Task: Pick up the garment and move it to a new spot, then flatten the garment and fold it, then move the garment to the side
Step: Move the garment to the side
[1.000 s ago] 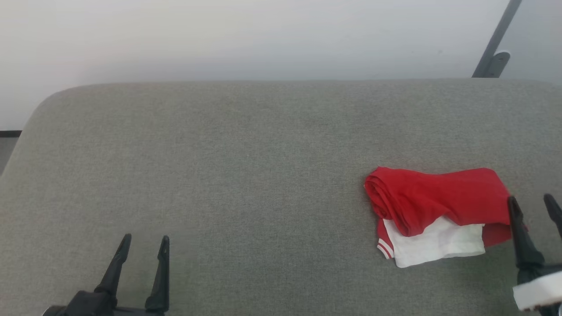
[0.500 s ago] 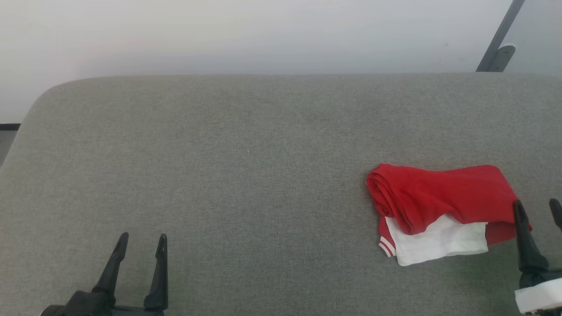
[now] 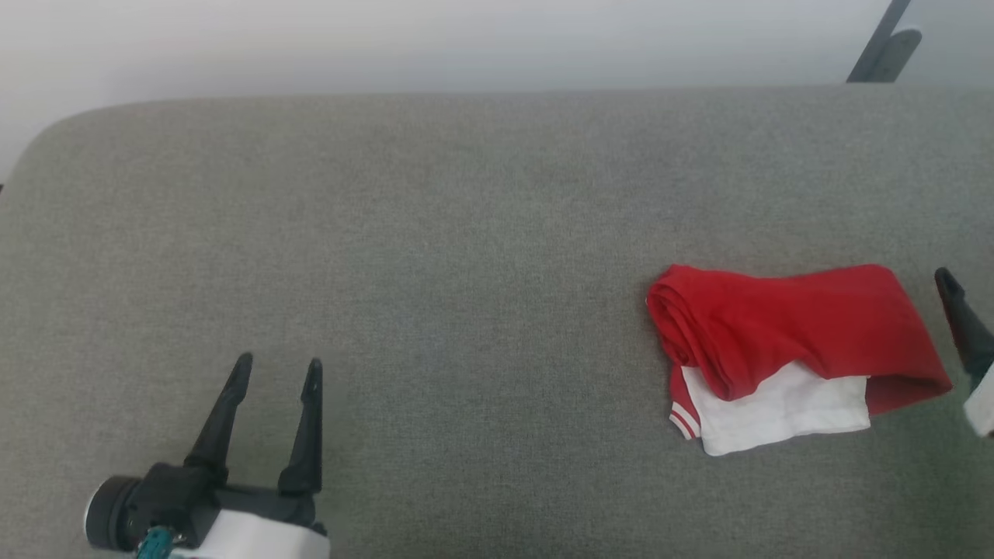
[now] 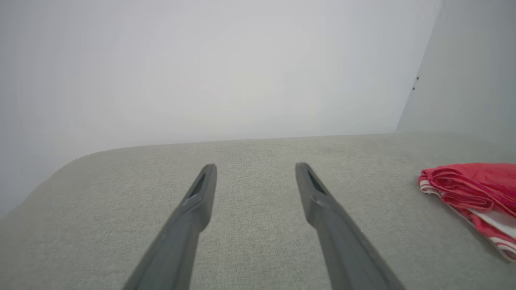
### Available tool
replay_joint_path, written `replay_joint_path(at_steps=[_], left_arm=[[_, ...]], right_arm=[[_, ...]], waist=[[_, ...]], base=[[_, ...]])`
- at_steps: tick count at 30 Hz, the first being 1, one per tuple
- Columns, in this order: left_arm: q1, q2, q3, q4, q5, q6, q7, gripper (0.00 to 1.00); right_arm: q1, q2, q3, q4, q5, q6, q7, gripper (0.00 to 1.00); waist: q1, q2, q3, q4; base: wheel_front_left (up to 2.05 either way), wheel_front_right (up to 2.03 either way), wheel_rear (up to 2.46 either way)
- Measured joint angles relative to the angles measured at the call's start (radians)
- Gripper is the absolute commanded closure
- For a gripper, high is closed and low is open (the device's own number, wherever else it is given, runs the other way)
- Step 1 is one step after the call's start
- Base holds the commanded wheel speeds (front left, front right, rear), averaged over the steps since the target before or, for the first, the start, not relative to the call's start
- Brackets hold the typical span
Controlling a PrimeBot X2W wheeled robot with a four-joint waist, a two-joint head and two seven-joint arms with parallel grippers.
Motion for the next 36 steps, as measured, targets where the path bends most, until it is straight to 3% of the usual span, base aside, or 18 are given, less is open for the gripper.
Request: replay_joint_path(at_steps=[8,12,17,25,26,27,28,29,36], left_arm=[[-0.084,-0.004,-0.03,0.016,-0.003,0.0,0.0,0.0],[-0.119,-0.004,-0.041,0.018,-0.004,0.0,0.0,0.0],[-0.172,0.002,-0.056,0.016,-0.004,0.0,0.0,0.0],[-0.229,0.017,-0.08,0.028,-0.004,0.0,0.0,0.0],[-0.232,0.019,-0.081,0.03,-0.004,0.0,0.0,0.0],[-0.235,0.023,-0.083,0.031,-0.003,0.0,0.0,0.0],[-0.239,0.027,-0.083,0.033,-0.002,0.0,0.0,0.0],[-0.243,0.03,-0.081,0.033,-0.002,0.0,0.0,0.0],[-0.252,0.056,-0.091,0.028,0.005,0.0,0.0,0.0]], right_arm=[[-0.121,-0.074,0.043,0.056,0.133,0.0,0.423,0.0],[-0.144,-0.084,0.073,0.058,0.167,0.0,0.554,0.0],[-0.177,-0.078,0.096,0.064,0.184,0.0,0.635,0.0],[-0.207,-0.062,0.129,0.069,0.194,0.001,0.649,0.0],[-0.208,-0.061,0.133,0.068,0.196,0.001,0.649,0.12],[-0.21,-0.06,0.138,0.067,0.197,0.001,0.645,0.56],[-0.213,-0.056,0.139,0.067,0.203,0.001,0.638,0.87],[-0.216,-0.049,0.139,0.067,0.207,0.001,0.626,1.0],[-0.23,-0.015,0.15,0.071,0.224,0.002,0.499,1.0]], waist=[[0.0001,0.0,0.063,-0.002],[0.0,0.0,0.1,-0.005],[0.0,0.0,0.157,-0.009],[0.0001,0.0,0.24,-0.022],[0.0,0.0,0.246,-0.025],[0.0001,0.0,0.252,-0.029],[0.0001,0.0,0.257,-0.033],[0.0,0.0,0.261,-0.039],[0.0001,0.0,0.281,-0.094]], base=[[0.0,0.0,0.0],[0.0,0.0,0.0],[0.0,0.0,0.0],[0.0,0.0,0.0],[0.0,0.0,0.0],[0.0,0.0,0.0],[0.0,0.0,0.0],[0.0,0.0,0.0],[0.0,0.0,0.0]])
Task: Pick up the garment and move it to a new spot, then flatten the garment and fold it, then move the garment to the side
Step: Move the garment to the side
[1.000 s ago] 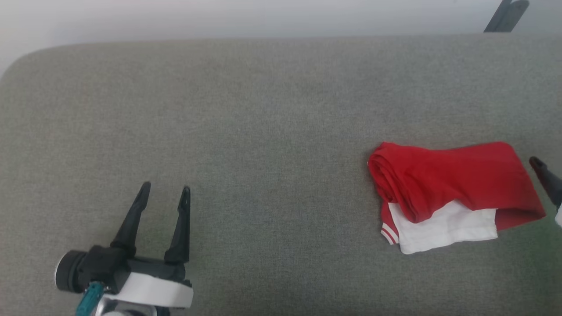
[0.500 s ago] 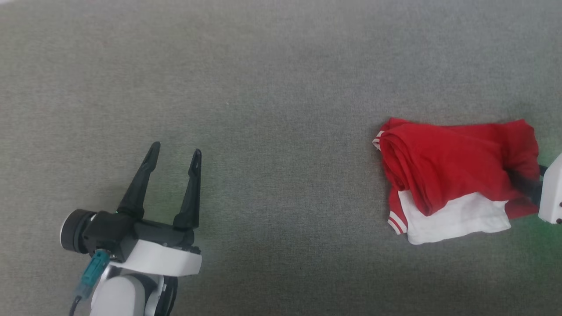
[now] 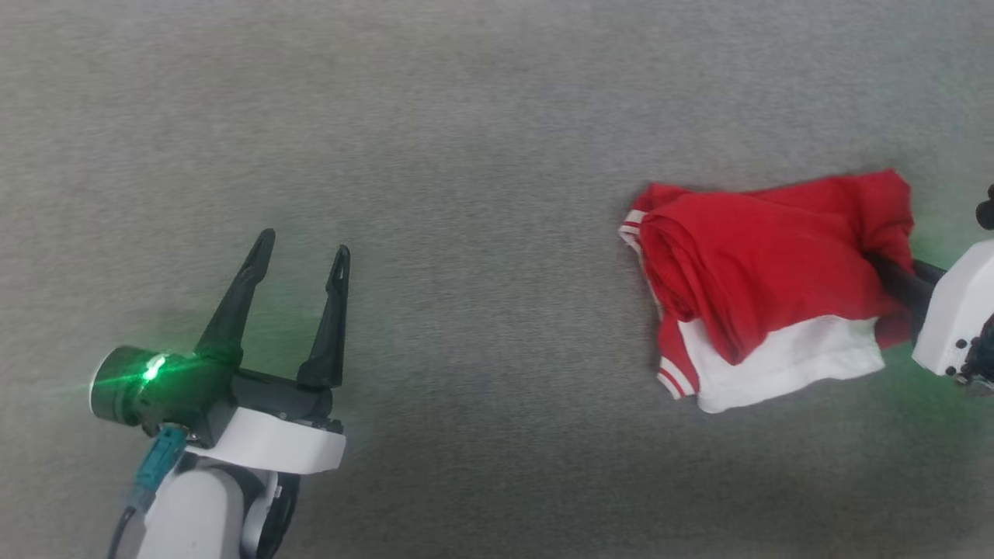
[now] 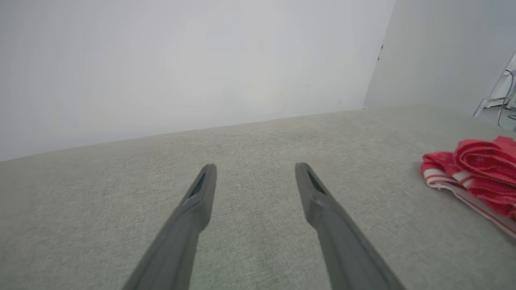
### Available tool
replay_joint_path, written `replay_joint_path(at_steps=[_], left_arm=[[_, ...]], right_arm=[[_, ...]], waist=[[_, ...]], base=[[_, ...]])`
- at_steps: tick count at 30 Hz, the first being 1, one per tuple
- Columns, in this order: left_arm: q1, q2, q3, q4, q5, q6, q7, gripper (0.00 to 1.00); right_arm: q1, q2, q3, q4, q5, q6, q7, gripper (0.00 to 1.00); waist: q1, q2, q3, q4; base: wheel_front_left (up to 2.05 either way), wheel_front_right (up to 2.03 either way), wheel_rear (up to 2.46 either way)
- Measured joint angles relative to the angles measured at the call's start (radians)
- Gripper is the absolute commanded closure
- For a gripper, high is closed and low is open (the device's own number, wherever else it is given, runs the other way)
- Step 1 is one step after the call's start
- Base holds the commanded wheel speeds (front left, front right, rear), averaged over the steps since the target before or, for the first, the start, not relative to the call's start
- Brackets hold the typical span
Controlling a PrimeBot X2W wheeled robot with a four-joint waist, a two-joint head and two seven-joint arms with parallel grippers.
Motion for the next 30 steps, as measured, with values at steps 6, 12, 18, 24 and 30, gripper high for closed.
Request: replay_joint_path(at_steps=[6,12,18,24,30], left_arm=[[-0.017,0.035,-0.019,-0.014,0.008,0.0,0.0,0.0],[-0.105,0.117,-0.074,-0.024,0.019,0.0,0.0,0.0],[-0.21,0.174,-0.12,-0.027,0.02,0.0,0.0,0.0],[-0.335,0.221,-0.175,-0.048,0.027,0.0,0.0,0.0],[-0.404,0.24,-0.187,-0.085,0.031,0.0,0.0,0.0]], right_arm=[[-0.018,-0.001,-0.029,0.046,0.012,0.001,-0.114,1.0],[-0.085,-0.062,-0.079,0.156,-0.001,-0.002,-0.225,1.0],[-0.181,-0.082,-0.159,0.29,-0.027,-0.002,-0.371,1.0],[-0.307,-0.086,-0.198,0.455,-0.093,-0.002,-0.52,1.0],[-0.44,-0.115,-0.222,0.611,-0.185,-0.002,-0.636,1.0]], waist=[[0.0,0.0,0.021,-0.077],[-0.0001,0.0,0.09,-0.163],[0.0,0.0,0.16,-0.201],[-0.0001,0.0,0.245,-0.224],[0.0,0.0,0.302,-0.229]], base=[[0.0,0.0,0.0],[0.0,0.0,0.0],[0.0,0.0,0.0],[0.0,0.0,0.0],[0.0,0.0,0.0]])
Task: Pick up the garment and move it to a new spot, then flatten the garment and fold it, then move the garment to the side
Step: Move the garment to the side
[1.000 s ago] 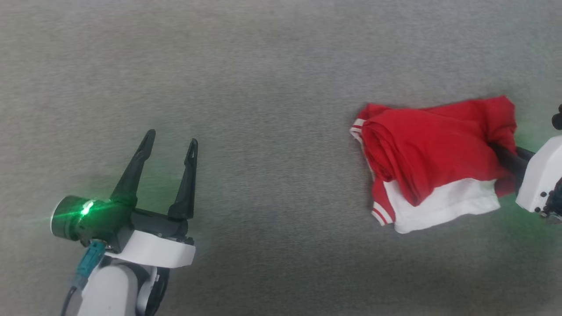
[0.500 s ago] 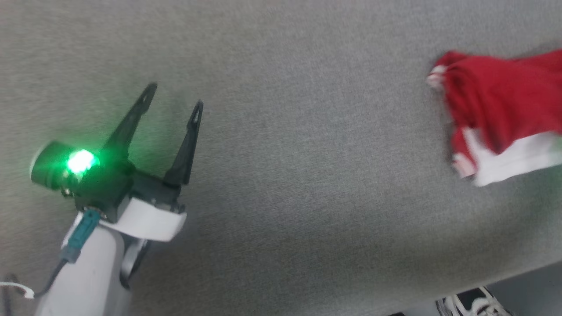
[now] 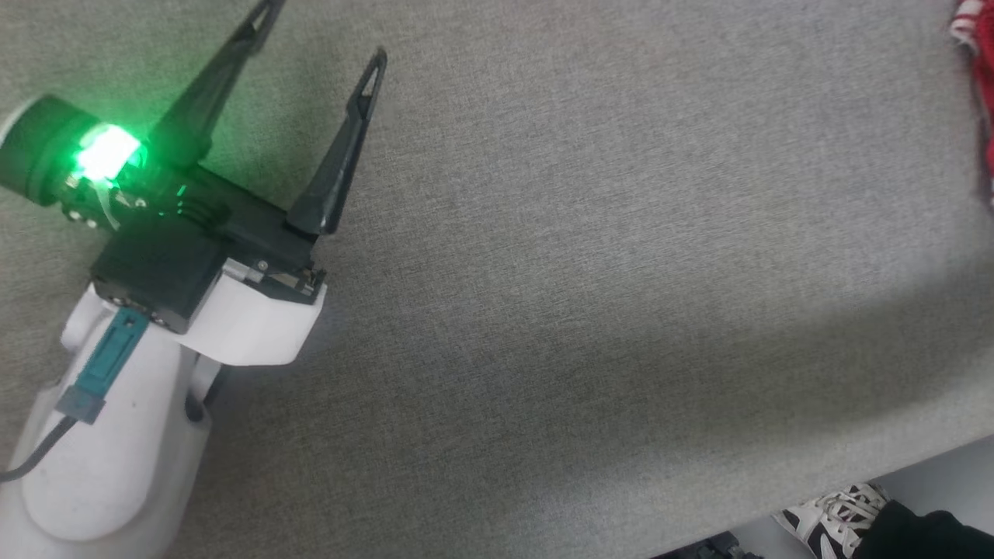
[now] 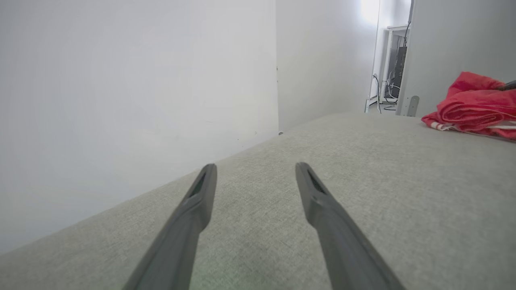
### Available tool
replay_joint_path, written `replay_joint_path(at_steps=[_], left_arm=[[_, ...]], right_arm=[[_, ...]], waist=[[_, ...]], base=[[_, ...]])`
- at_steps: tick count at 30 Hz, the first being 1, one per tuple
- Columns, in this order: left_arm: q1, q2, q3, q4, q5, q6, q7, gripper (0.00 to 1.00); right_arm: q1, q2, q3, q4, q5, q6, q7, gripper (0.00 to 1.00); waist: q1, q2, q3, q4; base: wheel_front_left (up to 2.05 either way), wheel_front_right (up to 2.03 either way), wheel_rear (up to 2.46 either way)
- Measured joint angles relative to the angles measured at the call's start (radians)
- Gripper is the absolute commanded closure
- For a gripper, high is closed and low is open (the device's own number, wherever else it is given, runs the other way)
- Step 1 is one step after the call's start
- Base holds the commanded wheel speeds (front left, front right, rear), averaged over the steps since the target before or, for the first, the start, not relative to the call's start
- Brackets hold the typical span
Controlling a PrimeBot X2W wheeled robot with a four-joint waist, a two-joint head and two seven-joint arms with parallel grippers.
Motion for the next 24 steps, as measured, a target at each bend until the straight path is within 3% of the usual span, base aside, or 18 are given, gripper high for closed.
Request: replay_joint_path(at_steps=[12,13,14,15,24], left_arm=[[-0.042,0.015,-0.007,-0.045,0.008,-0.003,-0.004,0.0],[-0.042,0.013,-0.007,-0.043,0.008,-0.003,-0.004,0.0],[-0.042,0.009,-0.004,-0.038,0.008,-0.003,-0.004,0.0],[-0.041,0.002,0.001,-0.033,0.008,-0.003,-0.004,0.0],[0.03,-0.053,0.048,0.024,-0.014,-0.003,-0.003,0.0]], right_arm=[[-0.156,0.019,0.022,0.234,-0.084,0.0,-0.128,1.0],[-0.159,0.021,0.026,0.248,-0.086,0.0,-0.138,0.68],[-0.16,0.023,0.032,0.257,-0.091,0.0,-0.144,0.25],[-0.16,0.023,0.04,0.264,-0.096,0.0,-0.153,0.0],[-0.162,0.019,0.155,0.25,-0.114,0.0,-0.184,0.0]], waist=[[0.0,0.0001,0.061,0.01],[0.0,0.0001,0.059,0.011],[0.0001,0.0,0.056,0.011],[0.0,0.0,0.051,0.011],[0.0,0.0,-0.038,0.021]], base=[[0.0,0.0,0.0],[0.0,0.0,0.0],[0.0,0.0,0.0],[0.0,0.0,0.0],[0.0,0.0,0.0]])
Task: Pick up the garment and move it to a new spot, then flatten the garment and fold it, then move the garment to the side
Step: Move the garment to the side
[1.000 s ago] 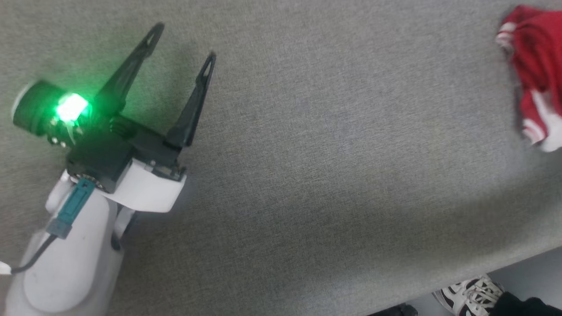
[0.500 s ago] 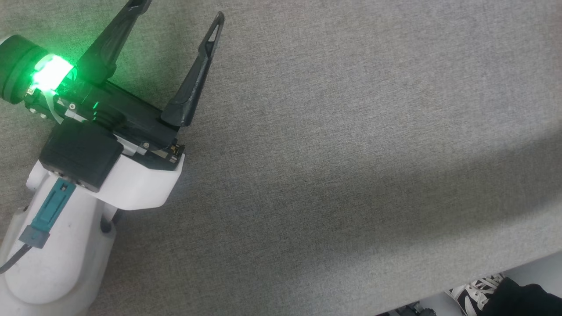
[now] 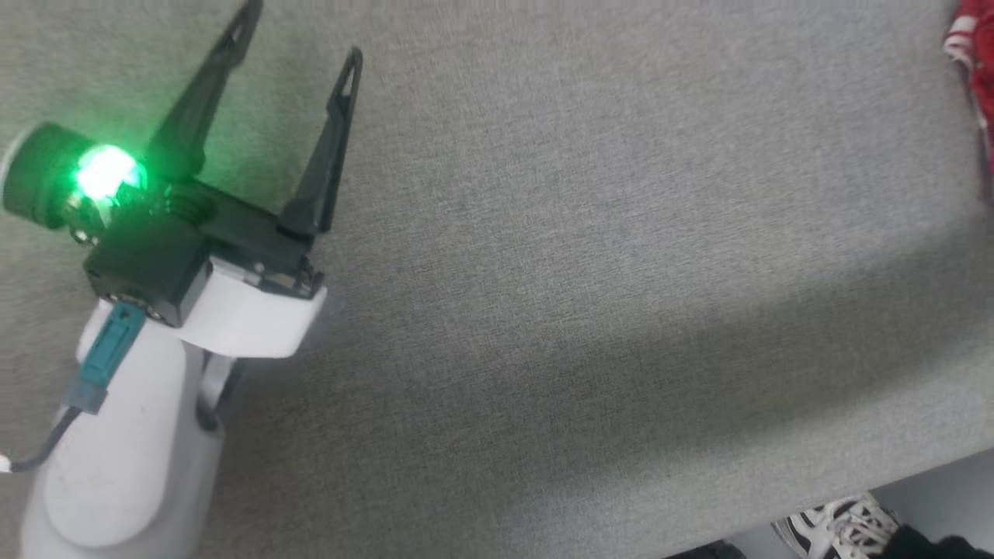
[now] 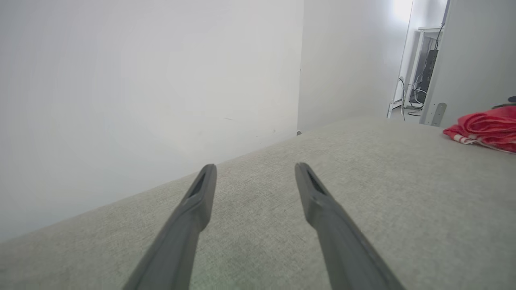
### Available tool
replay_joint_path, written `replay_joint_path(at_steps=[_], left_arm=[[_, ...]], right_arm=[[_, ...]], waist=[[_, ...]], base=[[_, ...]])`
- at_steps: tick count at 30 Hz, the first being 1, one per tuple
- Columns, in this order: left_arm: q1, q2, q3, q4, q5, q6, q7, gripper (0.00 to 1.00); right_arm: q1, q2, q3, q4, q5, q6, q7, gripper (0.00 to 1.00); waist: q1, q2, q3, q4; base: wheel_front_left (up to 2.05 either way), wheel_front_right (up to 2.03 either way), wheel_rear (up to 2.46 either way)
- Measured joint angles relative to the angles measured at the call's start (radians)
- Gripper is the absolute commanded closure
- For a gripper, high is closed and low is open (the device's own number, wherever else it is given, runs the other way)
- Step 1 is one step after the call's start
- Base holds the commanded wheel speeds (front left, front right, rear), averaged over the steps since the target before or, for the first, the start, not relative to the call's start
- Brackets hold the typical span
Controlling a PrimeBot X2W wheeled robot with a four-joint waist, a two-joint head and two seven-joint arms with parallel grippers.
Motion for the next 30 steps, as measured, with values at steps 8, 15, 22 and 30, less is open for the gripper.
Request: replay_joint_path(at_steps=[8,15,22,30], left_arm=[[0.132,-0.093,0.052,0.064,-0.022,0.0,0.001,0.0],[0.269,-0.162,0.112,0.129,-0.034,0.0,0.001,0.0],[0.371,-0.214,0.165,0.182,-0.039,0.001,0.001,0.0],[0.449,-0.224,0.189,0.205,-0.042,0.001,0.001,0.0]], right_arm=[[0.084,0.026,0.128,-0.101,0.007,0.0,-0.027,0.0],[0.226,0.048,0.195,-0.211,0.033,0.0,-0.038,0.0],[0.396,0.102,0.188,-0.379,0.026,0.0,-0.041,0.0],[0.543,0.179,0.2,-0.486,0.01,0.0,-0.041,0.0]], waist=[[0.0,0.0,-0.135,0.042],[0.0,0.0,-0.251,0.111],[0.0,0.0,-0.358,0.186],[0.0,0.0,-0.457,0.249]], base=[[0.0,0.0,0.0],[0.0,0.0,0.0],[0.0,0.0,0.0],[0.0,0.0,0.0]])
